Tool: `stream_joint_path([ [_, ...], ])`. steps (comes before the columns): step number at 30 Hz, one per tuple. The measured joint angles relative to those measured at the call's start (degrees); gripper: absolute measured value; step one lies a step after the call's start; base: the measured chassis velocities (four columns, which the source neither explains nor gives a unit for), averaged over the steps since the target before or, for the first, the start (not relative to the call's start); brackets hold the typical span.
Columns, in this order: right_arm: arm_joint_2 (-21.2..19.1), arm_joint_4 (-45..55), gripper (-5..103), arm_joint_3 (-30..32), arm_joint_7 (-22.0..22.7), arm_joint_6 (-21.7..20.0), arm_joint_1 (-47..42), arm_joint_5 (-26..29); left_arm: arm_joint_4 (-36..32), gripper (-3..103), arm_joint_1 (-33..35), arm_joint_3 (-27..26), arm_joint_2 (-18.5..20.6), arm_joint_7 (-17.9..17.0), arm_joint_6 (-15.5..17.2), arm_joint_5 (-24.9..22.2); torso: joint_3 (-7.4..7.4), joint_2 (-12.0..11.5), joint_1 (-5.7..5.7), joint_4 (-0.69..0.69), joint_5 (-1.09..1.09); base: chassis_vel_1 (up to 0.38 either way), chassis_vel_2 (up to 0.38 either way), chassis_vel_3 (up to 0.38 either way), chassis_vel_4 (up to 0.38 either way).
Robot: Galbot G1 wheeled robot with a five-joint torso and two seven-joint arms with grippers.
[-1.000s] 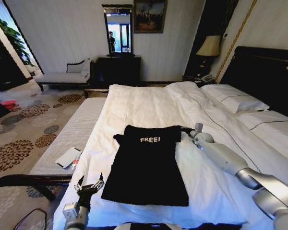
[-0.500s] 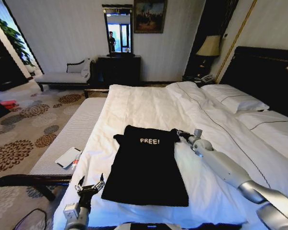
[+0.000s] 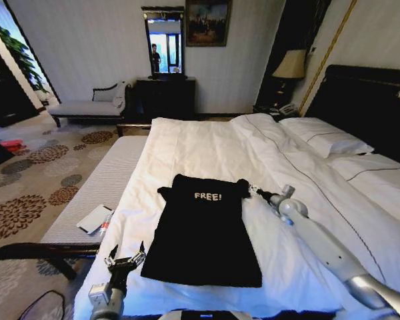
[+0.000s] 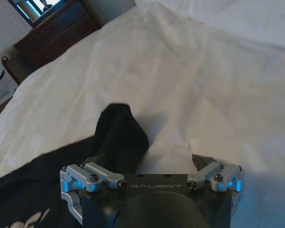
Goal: Fold the clothes on the bed.
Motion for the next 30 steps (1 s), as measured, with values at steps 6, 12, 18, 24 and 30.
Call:
stream_joint_path([
  [6, 1.4, 0.0, 87, 0.5, 0.0, -0.1, -0.2, 0.9, -0.2, 100, 0.3, -0.1, 0.0, 0.0, 0.0, 0.3, 0.00, 0.0, 0.00, 0.01, -0.01, 0.000, 0.000, 0.000, 0.000],
  [12, 2.0, 0.1, 66, -0.1, 0.5, -0.1, 1.3, 2.1, -0.3, 100, 0.5, -0.1, -0.3, 0.0, 0.0, 0.5, 0.00, 0.0, 0.01, 0.01, -0.01, 0.000, 0.000, 0.000, 0.000],
  [18, 2.3, -1.1, 45, -0.9, 0.7, -0.1, 2.5, 2.3, -0.4, 100, 0.5, -0.2, -0.4, 0.0, -0.1, 0.5, 0.01, 0.0, 0.00, 0.02, -0.01, 0.000, 0.000, 0.000, 0.000],
  [24, 2.4, -1.6, 25, -0.6, 0.6, -0.6, 1.9, 2.4, -0.3, 100, 0.3, -0.2, -0.3, 0.0, -0.1, 0.4, 0.00, 0.0, 0.00, 0.00, -0.01, 0.000, 0.000, 0.000, 0.000],
  [30, 2.5, -1.6, 9, -0.6, 0.6, -0.6, 1.9, 2.5, -0.1, 100, 0.0, -0.3, -0.2, 0.0, -0.1, 0.1, 0.00, 0.0, 0.00, 0.00, -0.01, 0.000, 0.000, 0.000, 0.000],
])
